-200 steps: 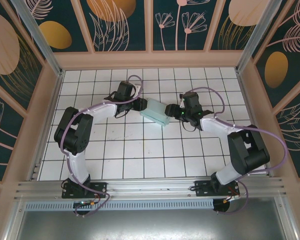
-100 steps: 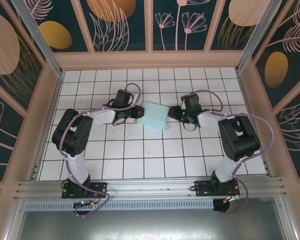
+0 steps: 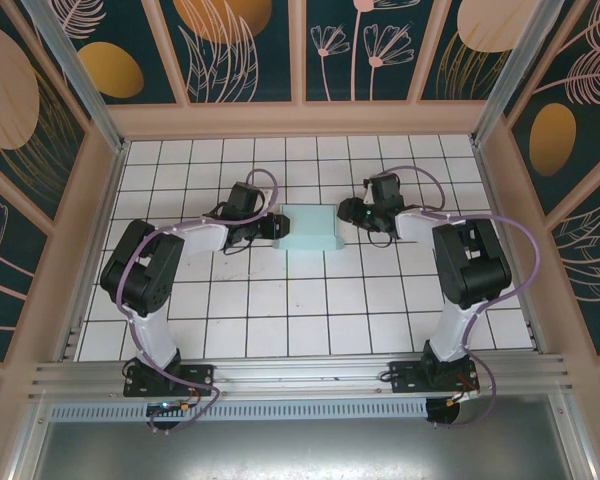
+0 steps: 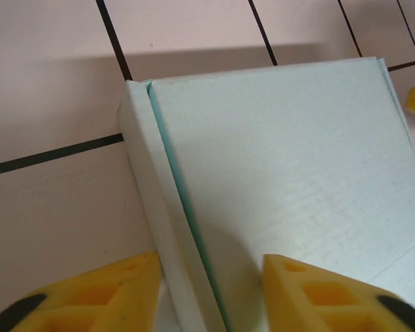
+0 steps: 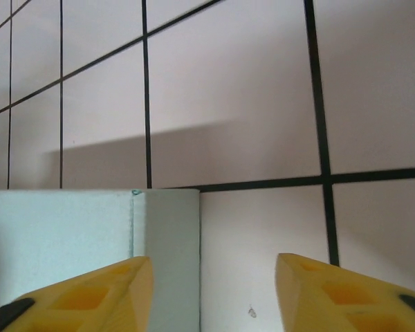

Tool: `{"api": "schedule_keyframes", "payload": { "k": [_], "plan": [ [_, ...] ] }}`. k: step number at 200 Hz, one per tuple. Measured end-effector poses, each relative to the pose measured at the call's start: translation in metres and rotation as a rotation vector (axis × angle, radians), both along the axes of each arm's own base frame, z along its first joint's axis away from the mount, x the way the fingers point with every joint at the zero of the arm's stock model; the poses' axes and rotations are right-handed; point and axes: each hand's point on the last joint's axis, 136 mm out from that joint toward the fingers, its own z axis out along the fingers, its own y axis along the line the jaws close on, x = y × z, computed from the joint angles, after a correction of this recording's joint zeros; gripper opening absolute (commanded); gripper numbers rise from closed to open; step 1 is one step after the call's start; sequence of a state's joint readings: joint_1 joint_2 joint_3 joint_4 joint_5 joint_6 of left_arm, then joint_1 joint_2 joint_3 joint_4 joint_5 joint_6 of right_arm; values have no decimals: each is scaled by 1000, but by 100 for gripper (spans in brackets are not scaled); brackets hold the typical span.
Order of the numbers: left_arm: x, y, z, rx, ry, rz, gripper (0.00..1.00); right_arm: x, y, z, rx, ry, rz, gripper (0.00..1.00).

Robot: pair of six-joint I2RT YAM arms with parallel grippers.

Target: Fold the paper box

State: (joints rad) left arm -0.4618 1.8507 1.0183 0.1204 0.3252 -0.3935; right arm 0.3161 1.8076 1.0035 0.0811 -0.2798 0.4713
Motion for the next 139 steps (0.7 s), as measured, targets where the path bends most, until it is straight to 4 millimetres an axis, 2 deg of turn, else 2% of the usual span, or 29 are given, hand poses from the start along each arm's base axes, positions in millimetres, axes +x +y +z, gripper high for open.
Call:
{"api": "schedule_keyframes", "payload": {
  "k": [30, 51, 77, 116, 139],
  "plan": [
    [5, -2, 17, -30, -34, 16, 56, 3, 0, 25, 8, -63, 6, 61],
    [9, -2, 22, -35, -59, 27, 56, 3, 4, 31, 29, -84, 19, 61],
    [10, -1, 22, -33, -59, 35, 49, -2, 10, 25, 37, -65, 43, 60],
    [11, 1, 13, -19, -46, 46, 44, -10, 22, -2, 30, -6, 77, 50],
    [12, 3, 7, -11, -35, 56, 41, -11, 23, -11, 31, 15, 84, 48]
  ]
}}
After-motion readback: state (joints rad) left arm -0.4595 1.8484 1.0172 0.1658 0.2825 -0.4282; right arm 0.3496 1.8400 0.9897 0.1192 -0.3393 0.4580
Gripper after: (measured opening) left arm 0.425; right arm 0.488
